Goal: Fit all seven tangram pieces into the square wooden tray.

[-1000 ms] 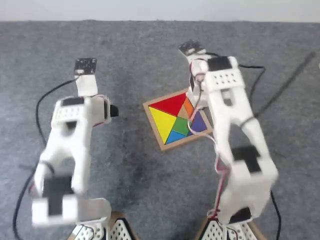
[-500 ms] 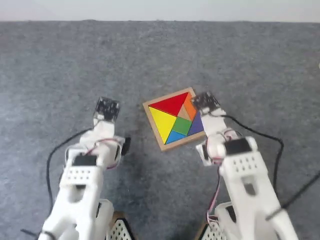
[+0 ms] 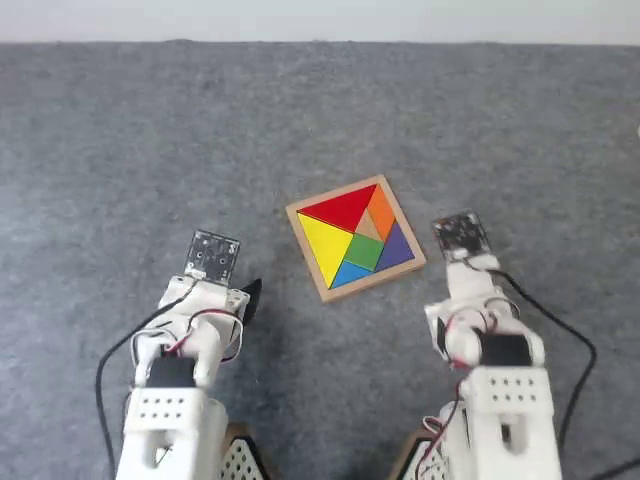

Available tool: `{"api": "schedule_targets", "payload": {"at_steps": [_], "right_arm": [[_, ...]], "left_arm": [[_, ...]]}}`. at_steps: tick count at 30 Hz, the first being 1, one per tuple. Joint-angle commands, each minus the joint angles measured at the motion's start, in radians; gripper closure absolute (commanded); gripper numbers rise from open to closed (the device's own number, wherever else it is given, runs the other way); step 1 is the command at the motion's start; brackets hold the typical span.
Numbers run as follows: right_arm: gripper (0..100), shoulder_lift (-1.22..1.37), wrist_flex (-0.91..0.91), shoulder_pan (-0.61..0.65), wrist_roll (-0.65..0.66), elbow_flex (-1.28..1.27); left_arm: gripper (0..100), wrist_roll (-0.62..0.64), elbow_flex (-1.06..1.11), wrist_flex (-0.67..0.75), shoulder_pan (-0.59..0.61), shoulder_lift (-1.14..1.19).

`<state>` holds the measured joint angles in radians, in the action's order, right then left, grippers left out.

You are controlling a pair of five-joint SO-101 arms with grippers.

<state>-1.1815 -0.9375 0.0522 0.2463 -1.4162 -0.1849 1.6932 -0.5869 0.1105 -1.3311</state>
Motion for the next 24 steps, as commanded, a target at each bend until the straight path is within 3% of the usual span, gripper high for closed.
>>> {"api": "schedule_targets", "payload": {"at_steps": [1,8,18,24], "right_arm": [[96.1,-0.219,0.039,-0.031,-0.005,-0.129],[95.8,-0.648,-0.134,-0.031,-0.008,-0.267],[95.7,-0.585,-0.213,-0.038,-0.006,-0.269],[95.7,-0.585,-0.217,-0.039,-0.006,-0.269]], "left_arm": [[72,0.061,-0.002,-0.135,-0.008,-0.213],[71,0.104,-0.008,-0.443,-0.003,-0.506],[71,0.106,-0.008,-0.631,-0.003,-0.445],[71,0.106,-0.008,-0.632,-0.003,-0.445]]}}
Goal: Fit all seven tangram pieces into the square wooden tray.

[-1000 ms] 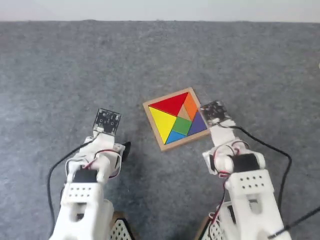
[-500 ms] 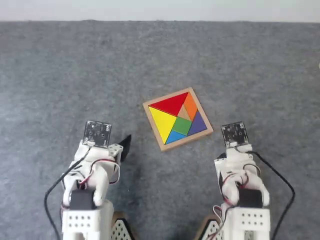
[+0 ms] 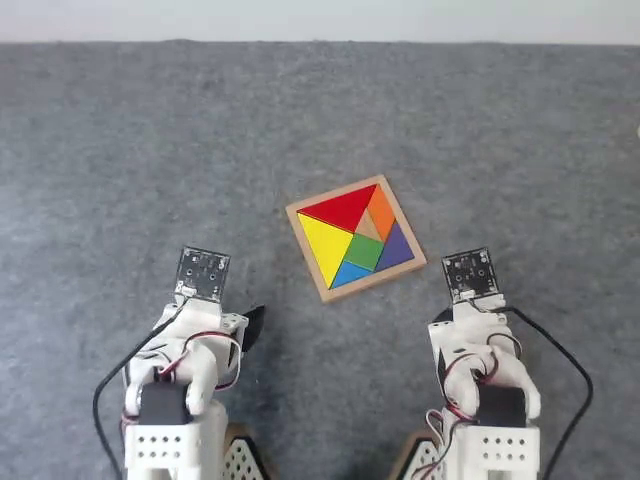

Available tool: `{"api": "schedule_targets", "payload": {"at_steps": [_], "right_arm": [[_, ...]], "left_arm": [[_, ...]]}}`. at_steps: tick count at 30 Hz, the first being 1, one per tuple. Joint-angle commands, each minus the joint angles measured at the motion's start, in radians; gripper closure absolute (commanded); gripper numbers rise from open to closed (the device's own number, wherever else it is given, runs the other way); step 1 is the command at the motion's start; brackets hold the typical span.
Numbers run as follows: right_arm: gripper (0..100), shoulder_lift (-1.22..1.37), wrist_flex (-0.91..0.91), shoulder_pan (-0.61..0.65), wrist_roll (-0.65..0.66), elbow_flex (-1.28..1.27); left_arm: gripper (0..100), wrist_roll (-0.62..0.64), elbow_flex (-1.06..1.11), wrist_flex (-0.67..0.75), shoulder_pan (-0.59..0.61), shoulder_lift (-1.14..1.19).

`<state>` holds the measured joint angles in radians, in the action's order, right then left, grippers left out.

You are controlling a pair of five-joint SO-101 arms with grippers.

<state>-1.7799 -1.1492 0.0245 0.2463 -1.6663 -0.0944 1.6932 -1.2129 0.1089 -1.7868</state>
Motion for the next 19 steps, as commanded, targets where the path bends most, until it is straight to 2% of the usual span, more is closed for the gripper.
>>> {"api": "schedule_targets", "payload": {"at_steps": [1,19], "right_arm": [[95.8,0.015,-0.005,-0.012,-0.006,-0.018],[95.7,0.013,-0.045,-0.012,-0.005,-0.018]], "left_arm": [[71,0.015,-0.008,-0.006,-0.002,0.011],[71,0.015,-0.008,-0.006,-0.002,0.009]]}}
